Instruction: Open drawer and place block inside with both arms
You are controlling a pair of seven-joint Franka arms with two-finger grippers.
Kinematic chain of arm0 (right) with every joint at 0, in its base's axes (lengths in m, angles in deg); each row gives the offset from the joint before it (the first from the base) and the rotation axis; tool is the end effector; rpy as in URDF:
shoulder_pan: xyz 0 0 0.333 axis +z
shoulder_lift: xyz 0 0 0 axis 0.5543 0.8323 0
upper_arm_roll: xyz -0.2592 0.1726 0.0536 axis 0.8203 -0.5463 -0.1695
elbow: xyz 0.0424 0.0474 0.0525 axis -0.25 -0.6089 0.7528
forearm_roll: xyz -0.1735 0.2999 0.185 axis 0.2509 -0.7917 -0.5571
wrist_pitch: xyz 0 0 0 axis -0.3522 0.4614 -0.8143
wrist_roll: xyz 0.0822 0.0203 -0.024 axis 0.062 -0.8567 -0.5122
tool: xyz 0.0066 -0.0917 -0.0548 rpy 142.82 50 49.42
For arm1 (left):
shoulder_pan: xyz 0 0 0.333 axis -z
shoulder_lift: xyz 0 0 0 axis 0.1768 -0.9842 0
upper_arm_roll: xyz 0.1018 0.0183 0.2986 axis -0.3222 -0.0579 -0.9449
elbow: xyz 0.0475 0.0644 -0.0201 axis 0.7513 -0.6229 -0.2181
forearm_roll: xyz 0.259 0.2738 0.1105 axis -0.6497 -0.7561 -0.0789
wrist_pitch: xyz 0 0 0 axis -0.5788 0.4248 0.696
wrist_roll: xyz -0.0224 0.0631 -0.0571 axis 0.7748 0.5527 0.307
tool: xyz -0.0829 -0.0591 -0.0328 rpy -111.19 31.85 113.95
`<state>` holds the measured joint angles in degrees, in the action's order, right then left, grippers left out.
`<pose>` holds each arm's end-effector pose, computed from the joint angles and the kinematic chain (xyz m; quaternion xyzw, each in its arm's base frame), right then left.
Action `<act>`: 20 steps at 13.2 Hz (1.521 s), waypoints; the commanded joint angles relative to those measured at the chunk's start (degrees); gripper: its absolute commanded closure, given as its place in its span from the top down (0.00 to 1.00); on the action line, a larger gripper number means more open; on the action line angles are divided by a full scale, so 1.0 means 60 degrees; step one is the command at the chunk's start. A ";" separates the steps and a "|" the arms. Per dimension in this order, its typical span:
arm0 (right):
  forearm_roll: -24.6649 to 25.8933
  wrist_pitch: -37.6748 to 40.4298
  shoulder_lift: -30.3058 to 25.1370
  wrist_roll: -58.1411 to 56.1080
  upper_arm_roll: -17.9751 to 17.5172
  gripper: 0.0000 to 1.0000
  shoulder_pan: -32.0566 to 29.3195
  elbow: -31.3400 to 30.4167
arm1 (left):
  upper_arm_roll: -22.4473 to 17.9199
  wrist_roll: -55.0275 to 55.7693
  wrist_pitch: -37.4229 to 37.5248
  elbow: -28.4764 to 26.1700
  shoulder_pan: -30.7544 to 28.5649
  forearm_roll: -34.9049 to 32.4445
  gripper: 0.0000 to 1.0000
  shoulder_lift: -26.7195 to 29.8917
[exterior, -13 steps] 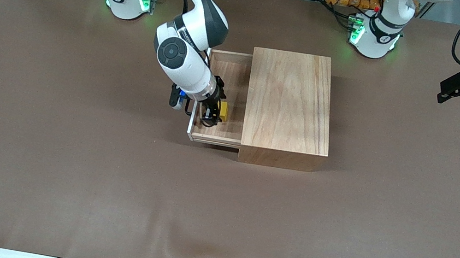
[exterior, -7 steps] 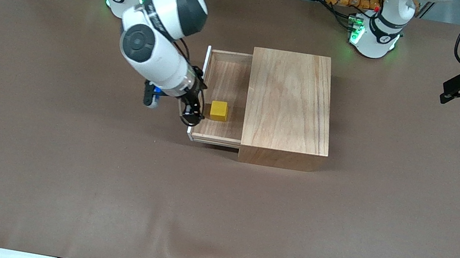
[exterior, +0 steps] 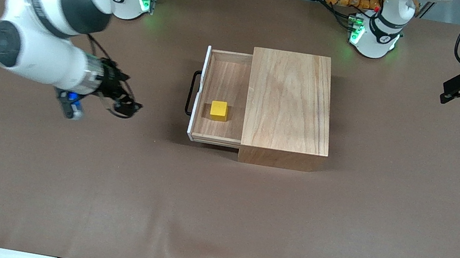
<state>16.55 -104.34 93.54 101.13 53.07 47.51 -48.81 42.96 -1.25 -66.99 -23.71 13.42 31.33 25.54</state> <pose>0.5924 0.1489 0.4840 -0.8924 0.4070 0.1787 0.0771 0.5101 -0.0394 0.6409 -0.9993 -0.0320 0.0183 0.0059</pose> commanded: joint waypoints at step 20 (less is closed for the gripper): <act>0.2897 0.1970 -0.3022 -1.0012 -0.0222 1.00 -0.2937 -0.0069 | 0.0285 -0.0130 -0.0229 -0.0380 -0.0012 -0.0020 1.00 0.0394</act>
<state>32.86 -93.01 76.76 41.75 52.65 31.44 -48.61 44.46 -1.27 -67.62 -25.20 13.64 31.33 25.90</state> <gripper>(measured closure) 0.000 0.000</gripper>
